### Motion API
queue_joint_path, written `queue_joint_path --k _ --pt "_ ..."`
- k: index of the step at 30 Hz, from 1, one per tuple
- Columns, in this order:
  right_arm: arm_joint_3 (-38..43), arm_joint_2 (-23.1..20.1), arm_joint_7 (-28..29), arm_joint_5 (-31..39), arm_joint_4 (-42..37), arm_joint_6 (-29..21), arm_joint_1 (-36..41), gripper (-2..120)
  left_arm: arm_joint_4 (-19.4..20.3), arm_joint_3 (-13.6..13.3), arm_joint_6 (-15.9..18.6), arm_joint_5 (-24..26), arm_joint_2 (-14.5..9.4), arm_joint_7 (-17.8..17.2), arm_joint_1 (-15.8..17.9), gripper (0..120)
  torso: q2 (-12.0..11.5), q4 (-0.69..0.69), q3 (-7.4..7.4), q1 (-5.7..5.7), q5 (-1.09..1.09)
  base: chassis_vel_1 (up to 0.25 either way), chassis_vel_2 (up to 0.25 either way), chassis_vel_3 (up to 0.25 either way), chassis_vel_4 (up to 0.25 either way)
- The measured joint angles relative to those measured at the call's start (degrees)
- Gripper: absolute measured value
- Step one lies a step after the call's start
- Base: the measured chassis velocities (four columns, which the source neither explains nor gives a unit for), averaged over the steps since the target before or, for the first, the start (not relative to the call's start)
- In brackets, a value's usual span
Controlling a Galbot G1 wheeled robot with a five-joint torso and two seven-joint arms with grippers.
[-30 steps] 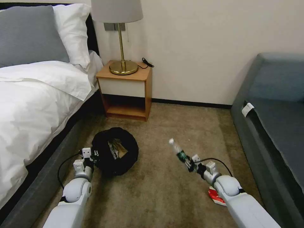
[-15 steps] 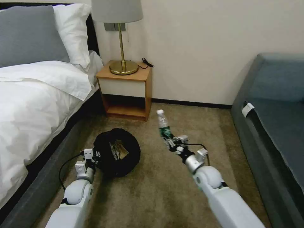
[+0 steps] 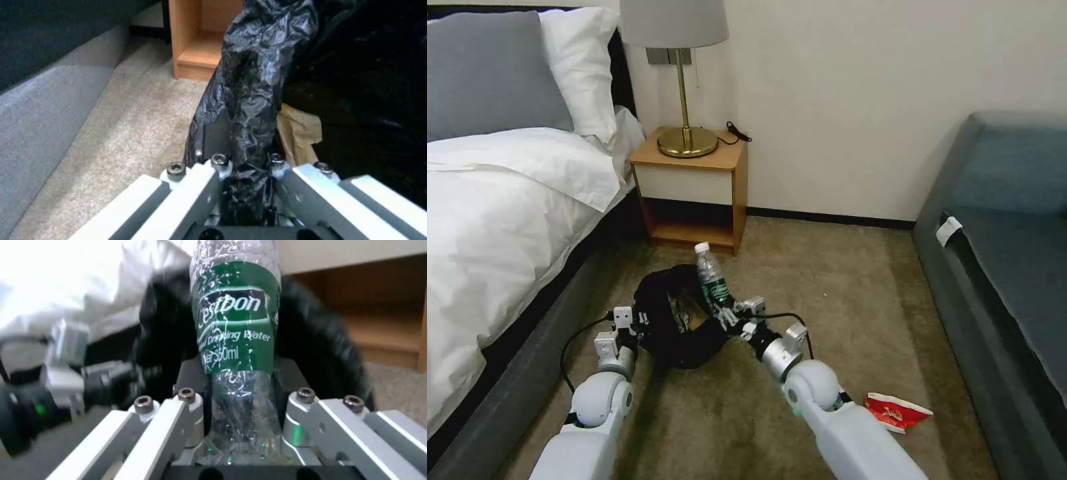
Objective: Pick up the trash bin, then pick up the garbage on the floor and place it into the trash bin.
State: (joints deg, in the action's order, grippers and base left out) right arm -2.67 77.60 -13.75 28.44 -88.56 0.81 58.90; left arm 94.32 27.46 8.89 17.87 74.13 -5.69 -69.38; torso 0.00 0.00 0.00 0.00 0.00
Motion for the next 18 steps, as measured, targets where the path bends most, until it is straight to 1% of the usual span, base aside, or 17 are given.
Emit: queue_joint_path --k 10,17,18 --pt "-1.2 1.1 0.2 -2.4 4.1 1.4 -0.2 22 0.4 -0.7 0.1 0.0 0.8 -0.2 -0.1 0 0.0 0.0 0.0 0.0 0.0 0.0 0.0 0.0 0.0" --pt "-2.1 1.8 1.1 -4.0 5.8 1.4 -0.6 22 0.8 -0.6 0.1 0.4 0.8 -0.3 -0.2 0 0.0 0.0 0.0 0.0 0.0 0.0 0.0 0.0 0.0" --pt "-2.2 1.9 1.2 -4.3 6.0 1.4 -0.7 24 0.8 -0.6 0.1 0.5 0.8 -0.3 -0.3 0 0.0 0.0 0.0 0.0 0.0 0.0 0.0 0.0 0.0"
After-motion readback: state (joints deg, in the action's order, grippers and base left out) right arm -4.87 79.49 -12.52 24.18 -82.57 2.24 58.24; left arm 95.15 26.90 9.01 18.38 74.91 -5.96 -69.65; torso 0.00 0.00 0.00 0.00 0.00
